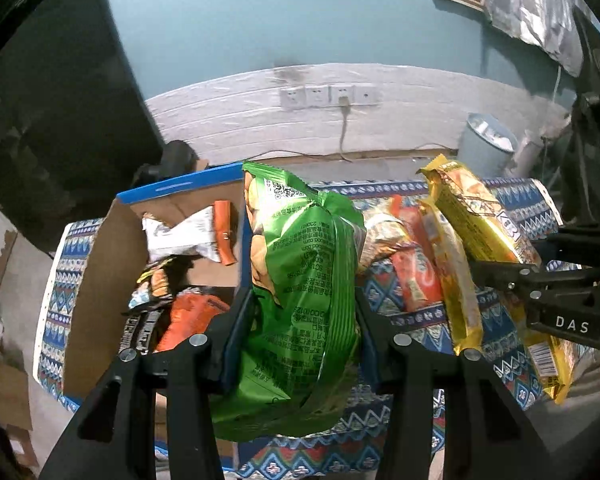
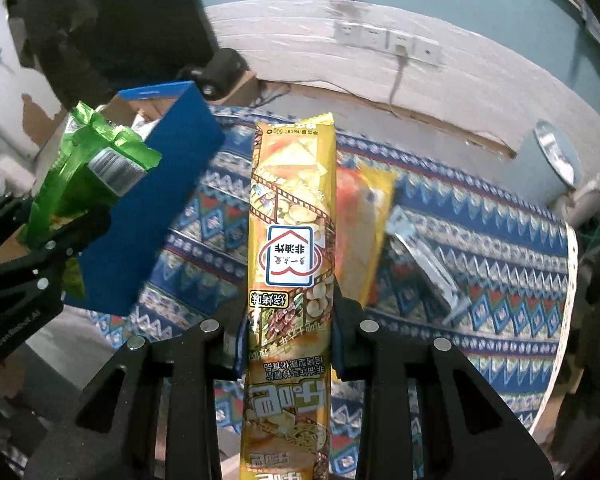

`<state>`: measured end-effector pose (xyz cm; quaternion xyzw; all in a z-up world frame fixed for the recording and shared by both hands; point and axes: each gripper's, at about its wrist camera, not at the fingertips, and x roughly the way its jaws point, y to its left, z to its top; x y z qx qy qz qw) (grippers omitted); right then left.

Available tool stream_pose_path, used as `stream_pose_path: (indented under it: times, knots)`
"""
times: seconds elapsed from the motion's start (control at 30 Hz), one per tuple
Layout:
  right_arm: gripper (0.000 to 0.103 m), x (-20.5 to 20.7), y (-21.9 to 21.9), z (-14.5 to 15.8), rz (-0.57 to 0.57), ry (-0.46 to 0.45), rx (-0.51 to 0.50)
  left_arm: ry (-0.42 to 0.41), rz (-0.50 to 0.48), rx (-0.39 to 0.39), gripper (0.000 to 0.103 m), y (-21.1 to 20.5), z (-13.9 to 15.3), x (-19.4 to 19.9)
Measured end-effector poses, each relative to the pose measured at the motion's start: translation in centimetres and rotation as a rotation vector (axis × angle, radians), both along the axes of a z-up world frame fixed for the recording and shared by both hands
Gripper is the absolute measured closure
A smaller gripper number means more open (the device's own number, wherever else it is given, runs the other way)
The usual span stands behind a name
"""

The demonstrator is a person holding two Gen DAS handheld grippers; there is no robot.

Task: Organize snacks
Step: 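Carry both snacks over the box and open both grippers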

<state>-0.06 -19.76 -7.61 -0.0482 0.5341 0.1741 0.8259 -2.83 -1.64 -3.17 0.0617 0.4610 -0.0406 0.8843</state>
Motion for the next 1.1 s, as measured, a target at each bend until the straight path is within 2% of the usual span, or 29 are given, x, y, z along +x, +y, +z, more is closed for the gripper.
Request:
stream_pose_path:
  times: [0.4, 0.73, 0.83, 1.1]
  knots:
    - [0.074, 3.0, 9.8, 1.8, 0.14, -0.013, 0.033, -0.065, 0.135, -0.004, 0.055, 7.0, 2.1, 1.4]
    - [0.074, 6.3, 18.3, 0.4, 0.219, 0.031, 0.075, -0.05, 0.291, 0.004, 0.055, 14.6, 0.8, 2.2]
    - [0.074, 7.2, 20.4, -0.3, 0.232, 0.053, 0.091, -0.037, 0.332, -0.016, 0.054, 16.5, 0.1, 2.1]
    - [0.073, 8.6, 24.6, -1.6, 0.244, 0.098, 0.11, -0.006, 0.387, -0.03, 0.054, 19.1, -1.3, 2.4]
